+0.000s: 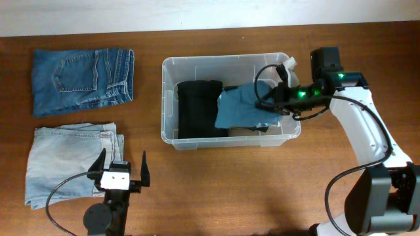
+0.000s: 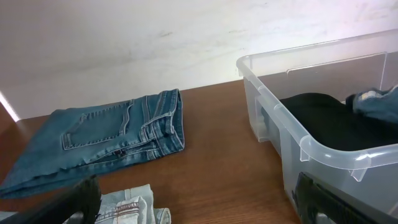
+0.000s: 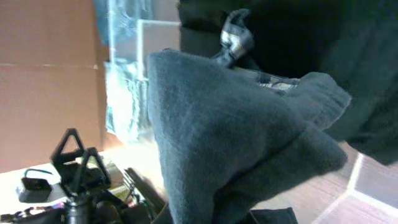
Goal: Pack container
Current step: 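Lift the blue garment and carry it into the container's right side, then release the blue garment and press it flat with the right gripper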
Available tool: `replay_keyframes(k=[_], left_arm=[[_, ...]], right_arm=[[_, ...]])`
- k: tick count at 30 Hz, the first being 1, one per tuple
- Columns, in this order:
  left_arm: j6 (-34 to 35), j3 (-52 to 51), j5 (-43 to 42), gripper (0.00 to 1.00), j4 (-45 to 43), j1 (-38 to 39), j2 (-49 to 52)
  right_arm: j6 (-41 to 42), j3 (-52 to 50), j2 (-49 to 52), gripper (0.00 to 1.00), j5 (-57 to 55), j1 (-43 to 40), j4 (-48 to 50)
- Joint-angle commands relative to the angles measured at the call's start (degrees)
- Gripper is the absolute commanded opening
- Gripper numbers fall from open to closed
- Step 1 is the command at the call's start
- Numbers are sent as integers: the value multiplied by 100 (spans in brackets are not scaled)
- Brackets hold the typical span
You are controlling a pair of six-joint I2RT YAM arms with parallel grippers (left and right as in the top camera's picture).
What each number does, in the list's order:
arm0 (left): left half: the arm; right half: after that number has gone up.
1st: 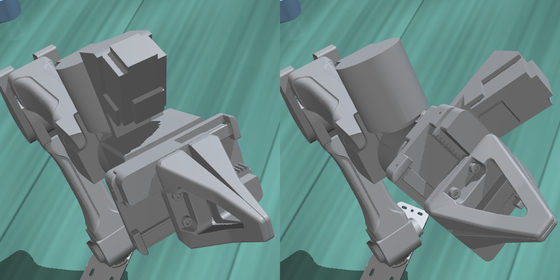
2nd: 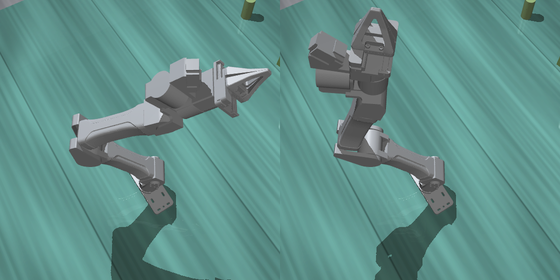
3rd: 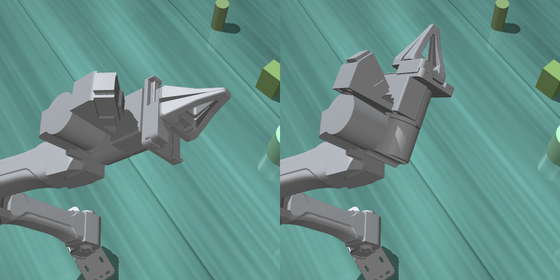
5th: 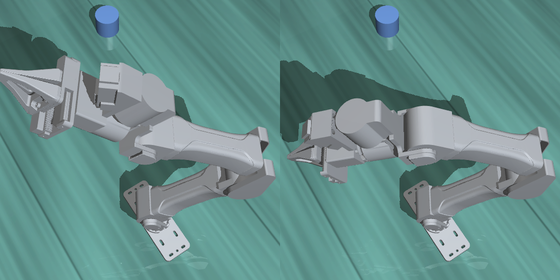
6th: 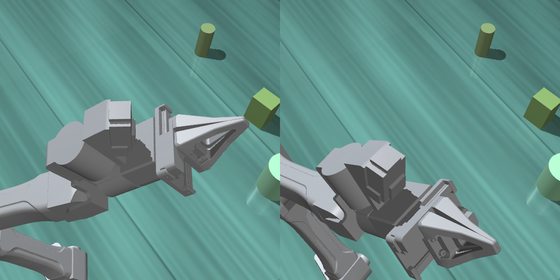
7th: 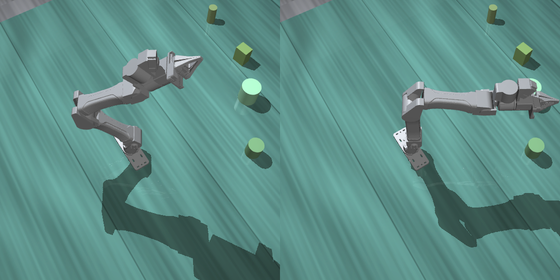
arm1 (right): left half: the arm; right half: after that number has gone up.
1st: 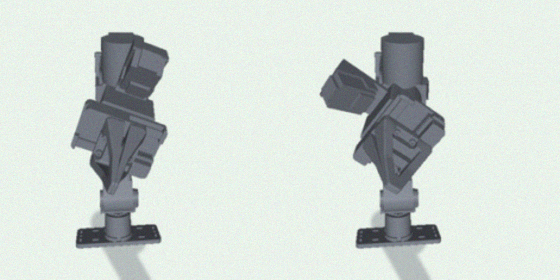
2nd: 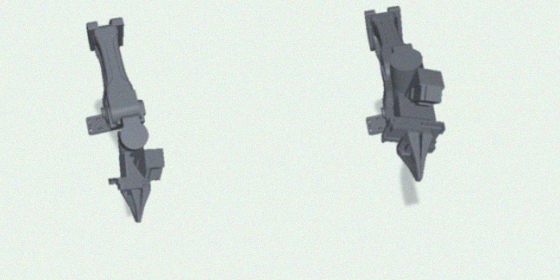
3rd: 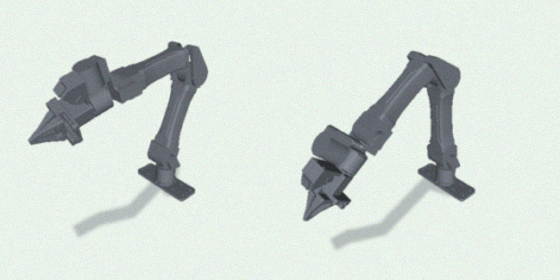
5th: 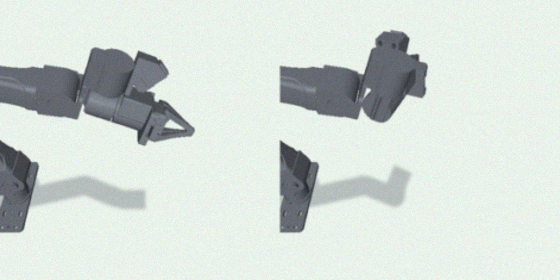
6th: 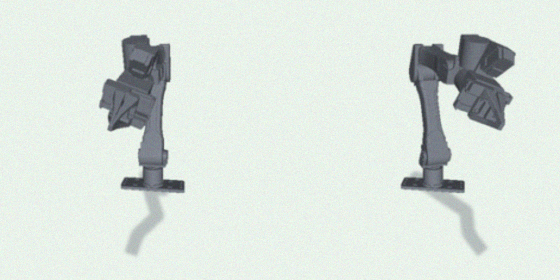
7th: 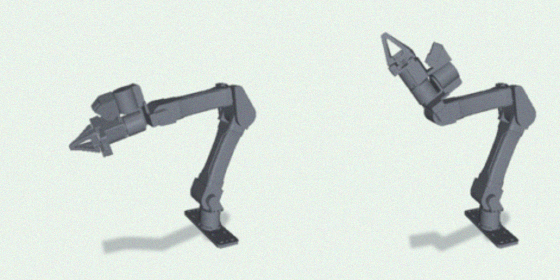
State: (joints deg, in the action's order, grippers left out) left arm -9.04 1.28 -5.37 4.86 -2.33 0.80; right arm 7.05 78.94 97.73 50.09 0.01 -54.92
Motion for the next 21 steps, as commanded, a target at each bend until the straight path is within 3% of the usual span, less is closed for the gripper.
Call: replay_keyframes(k=[1, 5, 7, 8, 10, 12, 15, 21], left_arm=[[-74, -44, 24, 99, -11, -24, -39], [-76, -44, 22, 99, -11, -24, -39], [-76, -44, 24, 99, -13, -24, -39], [-74, -44, 24, 99, -13, -24, -39], [-74, -44, 22, 100, -11, -24, -39], [-76, -44, 24, 99, -13, -24, -39], [-76, -44, 24, 99, -11, -24, -39], [-74, -44, 24, 100, -11, -24, -39]], right_arm=[[-236, 101, 15, 8, -494, -2, -264], [-236, 101, 15, 9, -1176, -2, -509], [-236, 101, 15, 17, -1451, -2, -520], [-236, 101, 15, 28, -1563, -4, -514], [-236, 101, 15, 61, -1696, -2, -457], [-236, 101, 15, 75, -1742, -4, -380], [-234, 101, 15, 80, -1735, -2, -225], [-234, 380, 9, 80, -1550, 2, -195]])
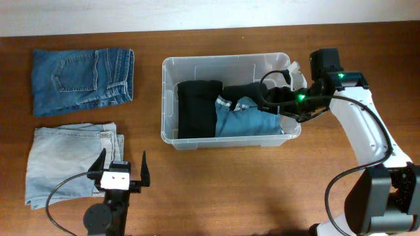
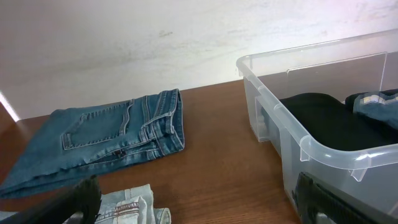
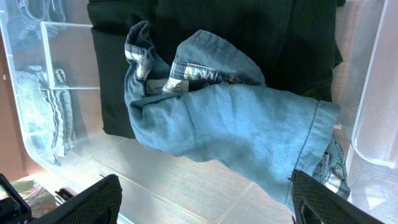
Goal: Pack container
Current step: 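Release the blue garment and press it flat with the right gripper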
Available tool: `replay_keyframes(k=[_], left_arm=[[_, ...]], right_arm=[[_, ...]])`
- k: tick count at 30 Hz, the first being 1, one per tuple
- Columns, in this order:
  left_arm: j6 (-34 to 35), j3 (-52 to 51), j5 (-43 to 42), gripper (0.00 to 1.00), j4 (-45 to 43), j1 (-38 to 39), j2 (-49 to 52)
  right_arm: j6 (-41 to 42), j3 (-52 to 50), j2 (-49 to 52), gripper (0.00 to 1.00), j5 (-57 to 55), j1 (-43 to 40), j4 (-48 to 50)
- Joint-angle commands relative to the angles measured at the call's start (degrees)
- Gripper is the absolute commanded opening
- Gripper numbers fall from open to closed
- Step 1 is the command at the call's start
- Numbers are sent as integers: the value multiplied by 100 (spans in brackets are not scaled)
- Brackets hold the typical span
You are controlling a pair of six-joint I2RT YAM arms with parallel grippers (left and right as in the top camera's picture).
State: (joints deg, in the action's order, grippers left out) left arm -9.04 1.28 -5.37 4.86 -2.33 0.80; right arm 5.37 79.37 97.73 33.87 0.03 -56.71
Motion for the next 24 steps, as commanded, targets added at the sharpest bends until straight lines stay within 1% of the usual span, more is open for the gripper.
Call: replay_keyframes(k=[1, 3, 5, 7, 9, 12, 16, 17, 18, 20, 24], left_arm=[[-76, -44, 24, 99, -13, -24, -39], [-76, -44, 24, 99, -11, -24, -39], [-74, -44, 22, 99, -13, -24, -39], [-74, -44, 22, 99, -13, -24, -39], [-76, -44, 24, 99, -13, -24, -39], [-76, -44, 22, 99, -13, -24, -39], [-76, -44, 22, 99, -13, -24, -39], [-76, -44, 22, 100, -13, -24, -39], [-76, -44, 24, 99, -13, -24, -39], [-76, -44, 24, 99, -11, -24, -39], [-76, -44, 24, 99, -13, -24, -39]], right_arm=[[-66, 450, 9, 80, 192, 2, -50], [-68, 656, 2, 79, 417, 37, -52], [-68, 796, 4, 72, 446, 201, 4], [-72, 791, 20, 67, 389, 387, 13], [-70, 750, 85, 61, 76, 645, 13], [-66, 664, 262, 46, -595, 1093, 15], [13, 623, 647, 16, -1139, 1604, 79], [136, 623, 741, 12, -1281, 1687, 118], [310, 623, 833, 4, -1473, 1755, 166], [560, 623, 1049, 4, -1794, 1858, 280], [564, 623, 1504, 4, -1781, 1963, 393]])
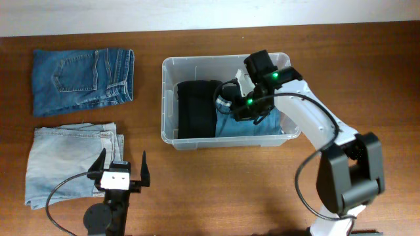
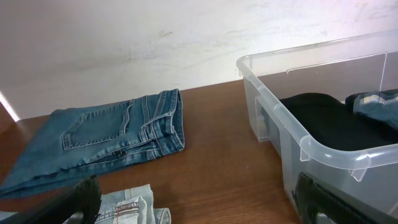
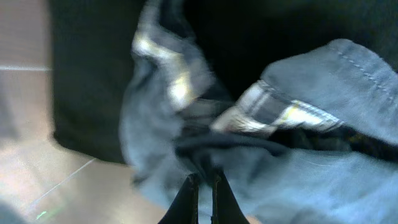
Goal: Pack container
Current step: 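Release the blue garment and press it flat with the right gripper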
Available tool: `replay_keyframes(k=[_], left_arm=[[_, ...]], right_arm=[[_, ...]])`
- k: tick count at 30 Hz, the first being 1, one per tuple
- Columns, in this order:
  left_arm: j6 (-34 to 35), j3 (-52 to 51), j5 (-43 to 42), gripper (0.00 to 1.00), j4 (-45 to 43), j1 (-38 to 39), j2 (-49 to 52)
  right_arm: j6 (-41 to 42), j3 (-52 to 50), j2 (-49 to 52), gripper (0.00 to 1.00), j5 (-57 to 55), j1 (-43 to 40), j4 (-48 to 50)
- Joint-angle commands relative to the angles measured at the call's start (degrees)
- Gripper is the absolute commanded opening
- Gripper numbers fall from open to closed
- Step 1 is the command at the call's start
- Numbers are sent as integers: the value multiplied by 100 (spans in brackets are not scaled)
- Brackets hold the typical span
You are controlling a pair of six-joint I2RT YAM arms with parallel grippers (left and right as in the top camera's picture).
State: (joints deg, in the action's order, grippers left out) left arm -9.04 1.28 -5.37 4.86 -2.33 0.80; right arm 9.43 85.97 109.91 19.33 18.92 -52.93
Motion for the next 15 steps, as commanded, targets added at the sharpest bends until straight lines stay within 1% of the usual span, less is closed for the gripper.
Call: replay_keyframes(k=[1, 7, 10, 15], left_arm=[[-76, -44, 24, 99, -13, -24, -39], [-76, -44, 24, 99, -11, -24, -39], [-74, -44, 22, 99, -13, -24, -39], [-76, -44, 24, 99, -13, -24, -39]], right_arm=[[155, -37, 372, 4, -313, 103, 15], [155, -37, 662, 4, -120, 337, 157], [160, 42, 612, 4, -116, 437, 264], [179, 470, 369, 4, -120, 448, 127]])
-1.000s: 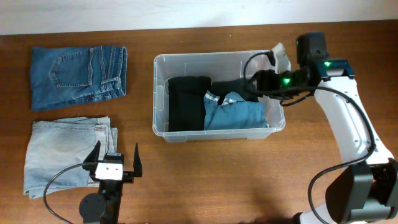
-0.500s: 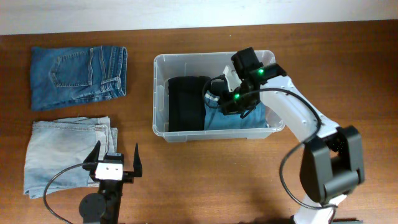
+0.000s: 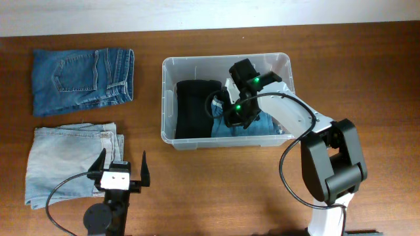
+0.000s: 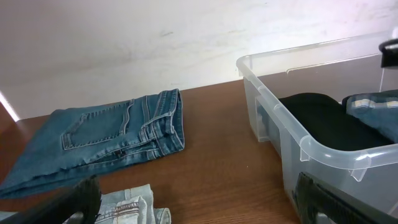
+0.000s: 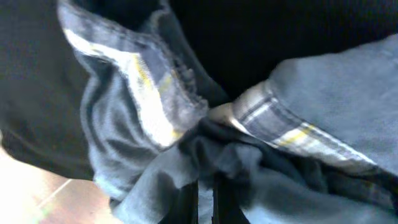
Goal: Pack container
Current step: 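Release the blue garment and press it flat with the right gripper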
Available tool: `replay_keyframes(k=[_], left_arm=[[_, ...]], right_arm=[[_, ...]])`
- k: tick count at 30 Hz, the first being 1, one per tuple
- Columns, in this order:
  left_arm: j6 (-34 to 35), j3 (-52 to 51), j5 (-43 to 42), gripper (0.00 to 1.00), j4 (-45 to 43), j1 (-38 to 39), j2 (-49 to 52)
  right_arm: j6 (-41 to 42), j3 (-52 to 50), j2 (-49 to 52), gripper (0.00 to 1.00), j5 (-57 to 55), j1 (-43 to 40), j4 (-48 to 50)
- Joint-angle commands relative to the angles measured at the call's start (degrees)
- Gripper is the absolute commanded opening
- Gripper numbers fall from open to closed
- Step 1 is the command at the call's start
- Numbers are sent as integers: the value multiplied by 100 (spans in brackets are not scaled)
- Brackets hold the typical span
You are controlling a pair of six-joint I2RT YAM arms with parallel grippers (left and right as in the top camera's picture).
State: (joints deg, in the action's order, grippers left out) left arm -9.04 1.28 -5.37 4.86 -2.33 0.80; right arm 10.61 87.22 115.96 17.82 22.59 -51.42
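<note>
The clear plastic container (image 3: 169, 98) holds a folded black garment (image 3: 193, 108) on its left side and blue jeans (image 3: 262, 124) on its right. My right gripper (image 3: 223, 108) is down inside the container at the jeans' left edge. In the right wrist view its fingers (image 5: 205, 190) are shut on a bunched fold of the blue jeans (image 5: 323, 106), next to the black garment (image 5: 37, 93). My left gripper (image 3: 121, 172) stands open near the front edge, nothing between its fingers (image 4: 326, 199).
Folded dark blue jeans (image 3: 82, 78) lie at the table's back left, also visible in the left wrist view (image 4: 106, 140). Folded light blue jeans (image 3: 65, 160) lie at the front left, just left of my left gripper. The container's rim (image 4: 305, 146) rises to the right of it.
My right gripper, still shut on the jeans' fold, sits a little further left in the container, and the fabric is bunched closer against the black garment. The left arm has not moved.
My right gripper first held the blue jeans over the container's right half. Then the jeans lay in the container and the gripper stood open at the right rim. After that it was shut on a fold near the middle, and now it is further left.
</note>
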Motion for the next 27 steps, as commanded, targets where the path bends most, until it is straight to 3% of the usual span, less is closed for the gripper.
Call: replay_keyframes(k=[1, 7, 27], left_arm=[[-76, -44, 22, 99, -11, -24, -39], [-76, -44, 24, 99, -11, -24, -39], [-76, -44, 24, 99, -11, -24, -39]], right_arm=[[61, 461, -289, 4, 28, 81, -90], [66, 986, -374, 5, -52, 81, -262], [175, 367, 282, 4, -50, 269, 28]])
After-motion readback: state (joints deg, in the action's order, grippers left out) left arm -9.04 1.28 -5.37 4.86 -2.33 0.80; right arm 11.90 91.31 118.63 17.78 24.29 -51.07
